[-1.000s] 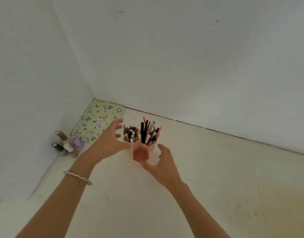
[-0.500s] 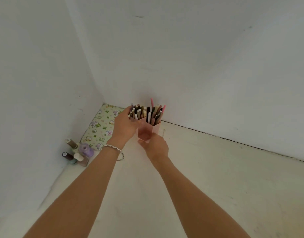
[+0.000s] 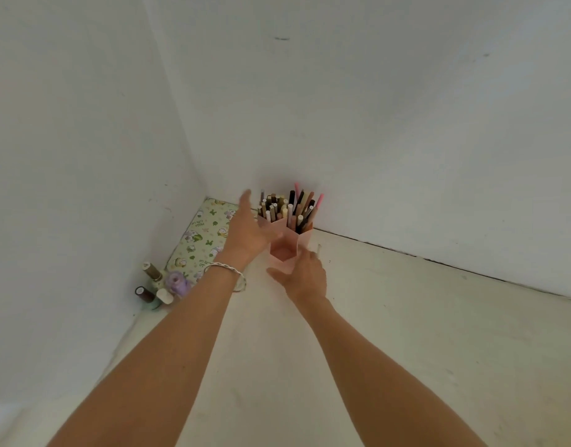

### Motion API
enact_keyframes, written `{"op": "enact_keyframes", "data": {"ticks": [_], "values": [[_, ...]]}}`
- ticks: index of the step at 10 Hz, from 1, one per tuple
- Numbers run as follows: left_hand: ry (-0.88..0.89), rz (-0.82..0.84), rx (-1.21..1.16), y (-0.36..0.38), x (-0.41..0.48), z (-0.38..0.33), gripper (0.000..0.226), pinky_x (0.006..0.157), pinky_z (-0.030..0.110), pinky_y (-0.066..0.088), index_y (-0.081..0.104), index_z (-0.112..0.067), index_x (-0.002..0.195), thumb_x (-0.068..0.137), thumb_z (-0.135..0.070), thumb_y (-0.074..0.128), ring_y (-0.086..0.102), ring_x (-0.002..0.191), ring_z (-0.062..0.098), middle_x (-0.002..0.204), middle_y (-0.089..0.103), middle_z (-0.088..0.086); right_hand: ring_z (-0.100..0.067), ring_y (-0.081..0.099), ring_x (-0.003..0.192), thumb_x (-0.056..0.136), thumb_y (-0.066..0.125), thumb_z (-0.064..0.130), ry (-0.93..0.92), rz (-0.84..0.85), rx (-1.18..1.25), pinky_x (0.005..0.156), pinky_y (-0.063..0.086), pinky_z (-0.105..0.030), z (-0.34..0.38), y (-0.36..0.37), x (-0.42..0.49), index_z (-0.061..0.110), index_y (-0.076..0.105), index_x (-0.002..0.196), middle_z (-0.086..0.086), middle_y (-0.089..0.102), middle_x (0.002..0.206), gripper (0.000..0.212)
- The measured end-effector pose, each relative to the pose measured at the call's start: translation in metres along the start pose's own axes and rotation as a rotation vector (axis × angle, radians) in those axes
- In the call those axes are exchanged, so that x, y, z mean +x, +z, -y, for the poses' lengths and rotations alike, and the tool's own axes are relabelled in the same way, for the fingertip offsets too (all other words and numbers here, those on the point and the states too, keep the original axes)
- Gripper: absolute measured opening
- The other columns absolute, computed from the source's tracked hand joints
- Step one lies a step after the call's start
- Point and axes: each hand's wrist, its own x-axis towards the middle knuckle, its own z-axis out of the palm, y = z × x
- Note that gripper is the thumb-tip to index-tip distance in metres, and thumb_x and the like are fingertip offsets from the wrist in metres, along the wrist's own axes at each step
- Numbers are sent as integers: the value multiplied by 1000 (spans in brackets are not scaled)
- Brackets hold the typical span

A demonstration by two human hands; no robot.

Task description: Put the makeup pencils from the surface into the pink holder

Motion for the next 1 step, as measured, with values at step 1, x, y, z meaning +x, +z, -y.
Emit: {"op": "enact_keyframes", "data": {"ticks": [1], "values": [[55,-310,-270,-48,-14,-10,102,107,43,45,17,-28,156,77,-17,80,46,135,19,153,36,2,-15,60,100,74,73,60,88,-354,472,80,52,-30,-29,-37,-37,29,31,144,3,54,125,88]]}}
